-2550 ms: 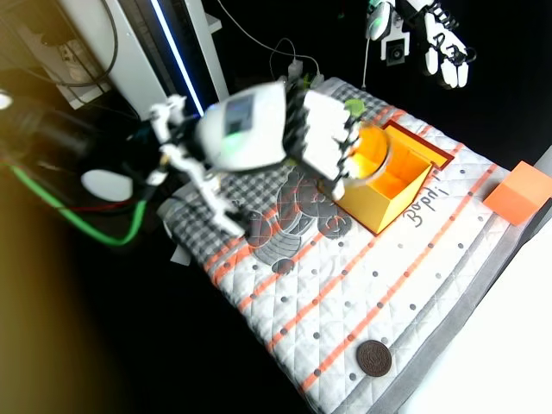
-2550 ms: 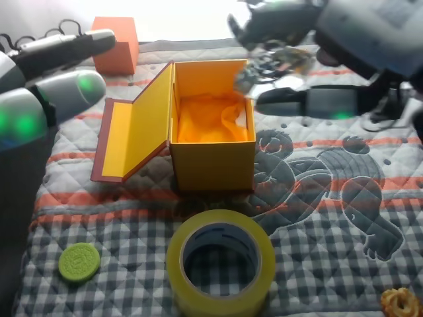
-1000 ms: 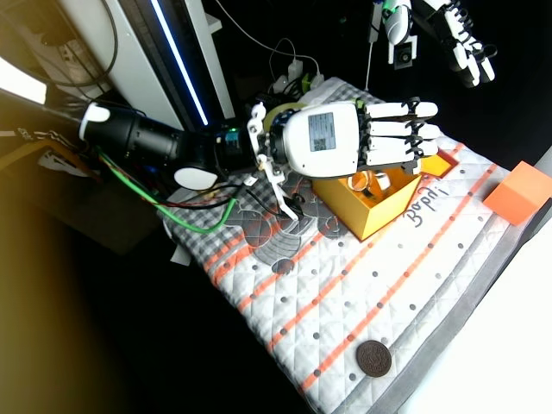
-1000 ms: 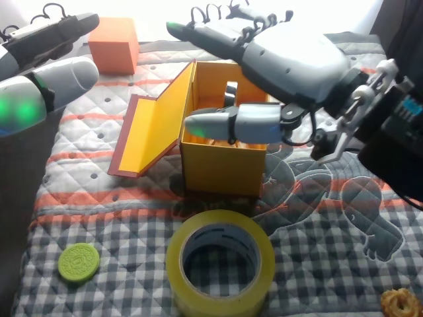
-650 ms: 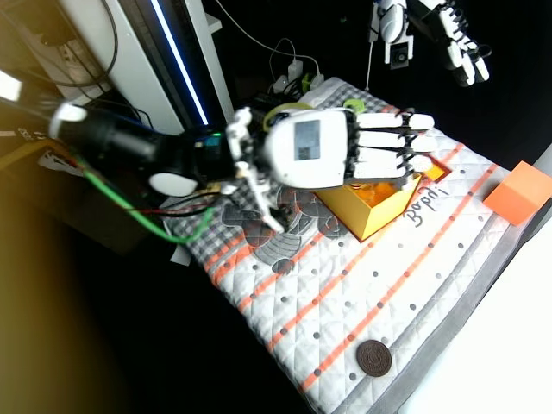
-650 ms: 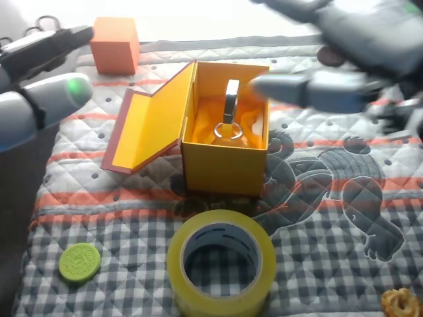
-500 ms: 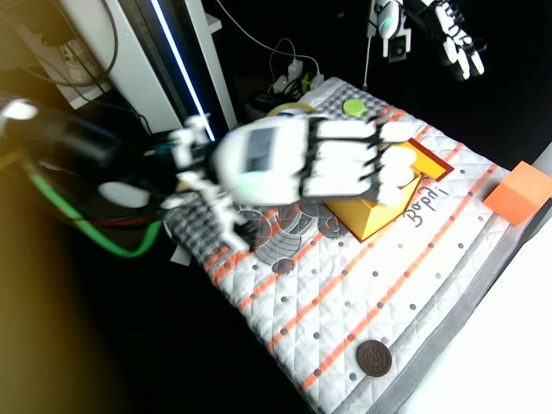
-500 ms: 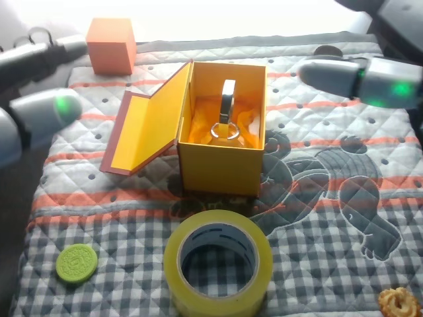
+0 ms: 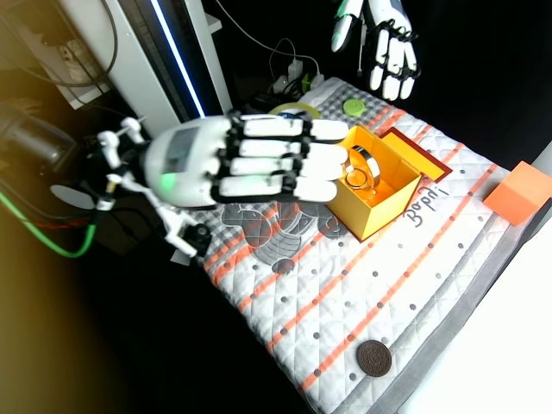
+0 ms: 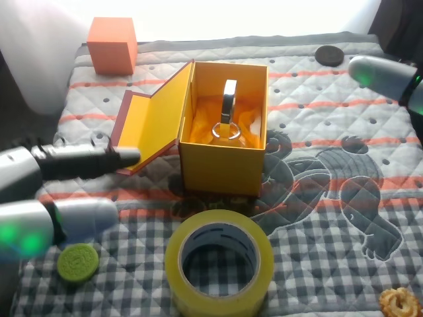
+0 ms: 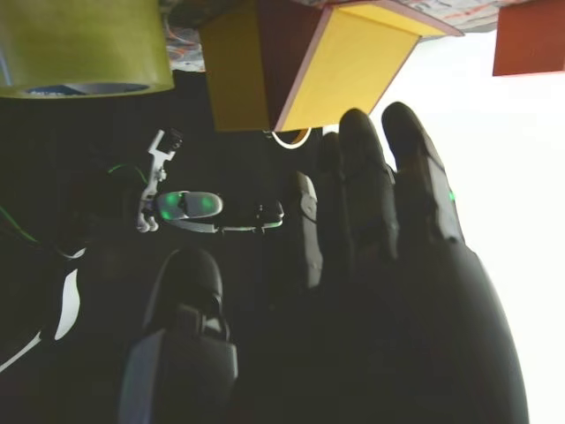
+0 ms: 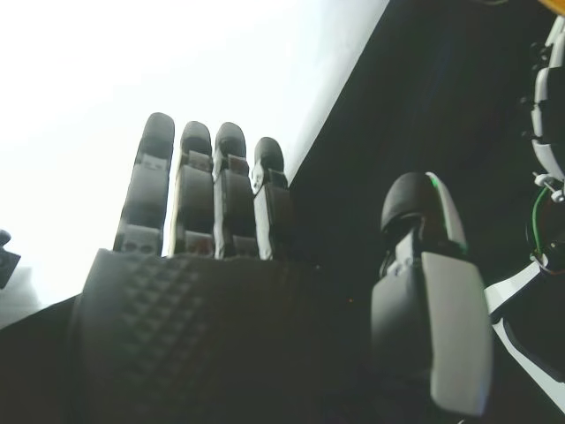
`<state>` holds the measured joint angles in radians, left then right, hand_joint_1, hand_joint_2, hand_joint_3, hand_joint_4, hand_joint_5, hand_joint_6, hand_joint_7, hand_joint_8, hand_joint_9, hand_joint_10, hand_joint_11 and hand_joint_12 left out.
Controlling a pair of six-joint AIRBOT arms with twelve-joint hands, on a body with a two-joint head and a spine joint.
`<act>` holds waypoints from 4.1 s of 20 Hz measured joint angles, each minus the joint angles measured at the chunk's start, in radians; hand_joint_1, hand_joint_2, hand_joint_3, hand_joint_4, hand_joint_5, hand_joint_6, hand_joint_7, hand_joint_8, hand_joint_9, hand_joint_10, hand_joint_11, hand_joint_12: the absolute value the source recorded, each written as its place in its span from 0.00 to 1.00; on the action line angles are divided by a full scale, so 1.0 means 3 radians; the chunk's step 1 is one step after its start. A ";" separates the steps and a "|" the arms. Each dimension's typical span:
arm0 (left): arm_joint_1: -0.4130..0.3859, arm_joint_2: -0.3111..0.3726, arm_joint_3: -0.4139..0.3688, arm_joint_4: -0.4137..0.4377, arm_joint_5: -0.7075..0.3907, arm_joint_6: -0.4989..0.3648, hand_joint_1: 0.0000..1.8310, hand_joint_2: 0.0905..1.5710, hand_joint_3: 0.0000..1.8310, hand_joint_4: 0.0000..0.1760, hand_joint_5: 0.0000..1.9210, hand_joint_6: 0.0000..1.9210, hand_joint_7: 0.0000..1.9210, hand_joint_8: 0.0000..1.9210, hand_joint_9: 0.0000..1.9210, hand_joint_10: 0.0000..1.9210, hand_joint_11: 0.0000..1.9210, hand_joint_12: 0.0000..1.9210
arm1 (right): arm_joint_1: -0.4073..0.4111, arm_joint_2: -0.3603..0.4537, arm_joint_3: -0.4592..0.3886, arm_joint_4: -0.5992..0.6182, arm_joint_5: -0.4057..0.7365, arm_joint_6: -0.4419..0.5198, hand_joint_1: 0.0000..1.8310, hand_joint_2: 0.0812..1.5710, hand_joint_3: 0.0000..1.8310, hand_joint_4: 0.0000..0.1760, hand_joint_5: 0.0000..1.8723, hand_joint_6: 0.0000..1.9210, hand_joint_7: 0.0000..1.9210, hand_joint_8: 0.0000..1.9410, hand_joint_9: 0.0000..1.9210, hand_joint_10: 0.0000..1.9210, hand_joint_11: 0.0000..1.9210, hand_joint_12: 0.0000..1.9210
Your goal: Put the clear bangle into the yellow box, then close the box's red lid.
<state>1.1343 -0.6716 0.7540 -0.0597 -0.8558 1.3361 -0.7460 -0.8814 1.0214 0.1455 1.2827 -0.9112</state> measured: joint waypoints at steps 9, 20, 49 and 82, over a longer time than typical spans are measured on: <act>-0.0237 -0.0493 0.0303 -0.0019 0.0388 -0.0083 0.00 0.78 0.00 1.00 0.14 0.00 0.13 0.00 0.14 0.00 0.00 0.26 | -0.0121 0.0014 -0.0043 0.0120 -0.0003 -0.0010 0.07 0.77 0.00 0.25 0.15 0.00 0.15 0.00 0.09 0.00 0.00 0.15; -0.0038 -0.0735 0.0373 -0.1007 -0.0481 -0.0079 0.00 0.78 0.00 0.70 0.15 0.00 0.15 0.00 0.17 0.00 0.00 0.31 | -0.0411 0.0062 -0.0125 0.0369 0.0145 -0.0011 0.07 0.74 0.00 0.57 0.15 0.00 0.15 0.00 0.10 0.00 0.00 0.17; -0.0454 -0.0698 0.0582 -0.0159 0.0708 -0.0092 0.00 0.81 0.00 0.73 0.18 0.00 0.19 0.00 0.20 0.00 0.00 0.35 | -0.0546 0.0058 -0.0151 0.0487 0.0245 -0.0011 0.05 0.73 0.00 0.52 0.13 0.00 0.19 0.00 0.13 0.00 0.05 0.15; -0.0820 -0.1039 0.0895 -0.1034 0.0815 0.0994 0.00 0.78 0.00 0.58 0.16 0.00 0.16 0.00 0.11 0.00 0.00 0.05 | -0.0642 0.0042 -0.0161 0.0548 0.0276 0.0000 0.04 0.77 0.00 0.40 0.13 0.00 0.22 0.00 0.16 0.01 0.10 0.05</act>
<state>0.8883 -0.9833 1.0225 -0.3698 -0.6113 1.6344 -0.9386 -0.8688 0.9730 0.3099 1.3655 -0.9112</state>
